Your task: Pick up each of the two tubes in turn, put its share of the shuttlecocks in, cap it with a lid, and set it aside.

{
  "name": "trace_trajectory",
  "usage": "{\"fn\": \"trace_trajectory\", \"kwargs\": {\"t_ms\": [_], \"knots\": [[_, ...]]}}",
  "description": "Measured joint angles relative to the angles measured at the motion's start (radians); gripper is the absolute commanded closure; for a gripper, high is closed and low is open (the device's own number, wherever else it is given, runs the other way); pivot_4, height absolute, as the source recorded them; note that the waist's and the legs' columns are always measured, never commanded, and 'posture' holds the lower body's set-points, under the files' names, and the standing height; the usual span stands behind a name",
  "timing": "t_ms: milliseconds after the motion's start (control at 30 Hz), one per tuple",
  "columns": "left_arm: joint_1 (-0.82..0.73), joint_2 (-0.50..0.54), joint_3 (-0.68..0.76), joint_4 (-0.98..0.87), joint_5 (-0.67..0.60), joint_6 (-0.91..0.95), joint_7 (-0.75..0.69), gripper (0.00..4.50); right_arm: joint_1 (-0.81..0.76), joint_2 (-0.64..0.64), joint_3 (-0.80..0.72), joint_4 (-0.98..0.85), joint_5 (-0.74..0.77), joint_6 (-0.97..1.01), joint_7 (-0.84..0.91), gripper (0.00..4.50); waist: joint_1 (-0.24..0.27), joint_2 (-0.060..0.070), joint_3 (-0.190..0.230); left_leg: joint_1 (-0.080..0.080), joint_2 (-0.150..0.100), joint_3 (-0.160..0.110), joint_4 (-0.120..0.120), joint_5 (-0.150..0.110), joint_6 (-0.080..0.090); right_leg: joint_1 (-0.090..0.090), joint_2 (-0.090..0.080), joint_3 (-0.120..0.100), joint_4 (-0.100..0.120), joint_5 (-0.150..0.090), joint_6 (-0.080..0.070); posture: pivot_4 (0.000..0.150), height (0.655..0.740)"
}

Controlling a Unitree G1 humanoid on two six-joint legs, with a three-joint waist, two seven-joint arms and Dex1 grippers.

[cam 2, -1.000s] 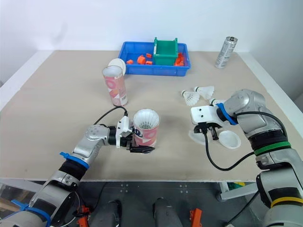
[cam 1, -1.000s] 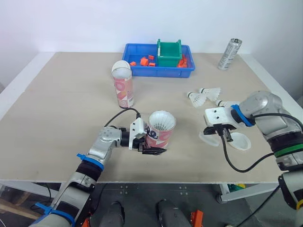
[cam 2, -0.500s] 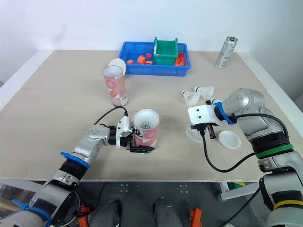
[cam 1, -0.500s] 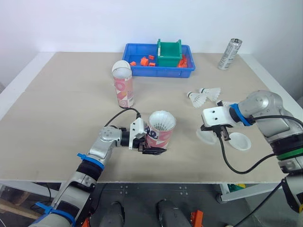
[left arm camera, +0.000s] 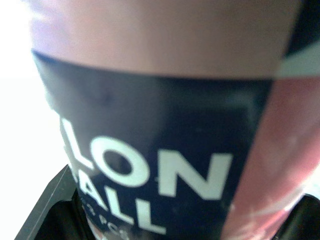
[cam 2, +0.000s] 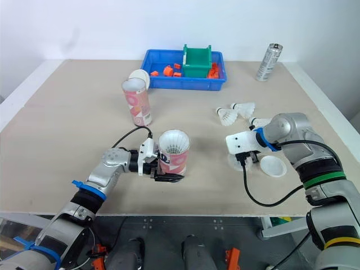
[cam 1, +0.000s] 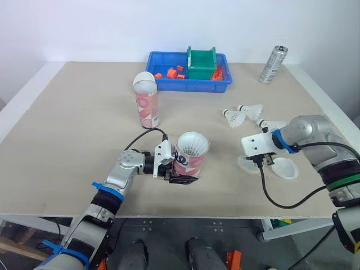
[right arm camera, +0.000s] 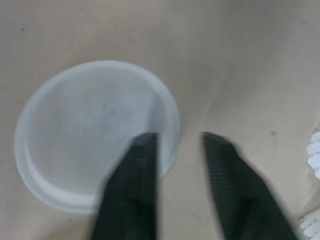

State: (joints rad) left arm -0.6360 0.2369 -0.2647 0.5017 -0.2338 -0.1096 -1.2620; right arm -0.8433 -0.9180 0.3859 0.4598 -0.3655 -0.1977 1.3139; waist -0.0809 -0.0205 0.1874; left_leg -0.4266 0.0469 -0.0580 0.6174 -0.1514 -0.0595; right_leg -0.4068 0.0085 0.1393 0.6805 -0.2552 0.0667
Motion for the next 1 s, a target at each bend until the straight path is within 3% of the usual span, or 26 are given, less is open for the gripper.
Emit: {"fn": "trace_trajectory", "kwargs": {"t_ms": [33,433,633,833,1000], "knots": [[0.000,0.000,0.000,0.000,0.000,0.000,0.001,0.93,-0.004,0.000,0.000,0.007,0.000,0.003,-0.007,1.46,0.000,0.000,0.000,0.000,0.000,0.000,0.000,0.000,0.000,0.000,0.000,0.000,0.000,0.000,0.000,0.150,0.7367],[0.000,-0.001,0.002,0.001,0.000,0.000,-0.004,0.93,-0.028,0.014,0.000,0.002,0.088,0.143,0.147,1.46,0.000,0.000,0.000,0.000,0.000,0.000,-0.001,0.000,0.000,0.000,0.000,0.000,0.000,0.000,0.000,0.150,0.7367],[-0.004,-0.001,0.004,0.010,0.000,0.000,-0.006,0.93,-0.067,0.056,0.004,0.089,0.088,0.166,0.175,1.46,-0.001,0.000,0.000,0.000,0.000,0.000,0.000,0.000,0.000,0.000,0.000,0.000,0.000,0.000,0.000,0.150,0.7367],[-0.004,-0.008,0.004,0.012,0.001,-0.001,-0.006,0.93,-0.136,0.099,0.030,0.210,0.066,0.132,0.184,4.24,-0.004,0.000,0.000,0.000,0.000,0.000,-0.001,0.000,0.000,0.000,0.000,0.000,0.000,0.000,0.000,0.150,0.7367],[-0.004,-0.009,0.004,0.012,0.001,-0.001,-0.004,0.93,-0.153,0.100,0.038,0.239,0.063,0.098,0.193,4.39,-0.004,0.000,0.000,0.000,0.000,0.000,-0.001,0.000,0.000,0.000,0.000,0.000,0.000,-0.001,0.000,0.150,0.7367]]}}
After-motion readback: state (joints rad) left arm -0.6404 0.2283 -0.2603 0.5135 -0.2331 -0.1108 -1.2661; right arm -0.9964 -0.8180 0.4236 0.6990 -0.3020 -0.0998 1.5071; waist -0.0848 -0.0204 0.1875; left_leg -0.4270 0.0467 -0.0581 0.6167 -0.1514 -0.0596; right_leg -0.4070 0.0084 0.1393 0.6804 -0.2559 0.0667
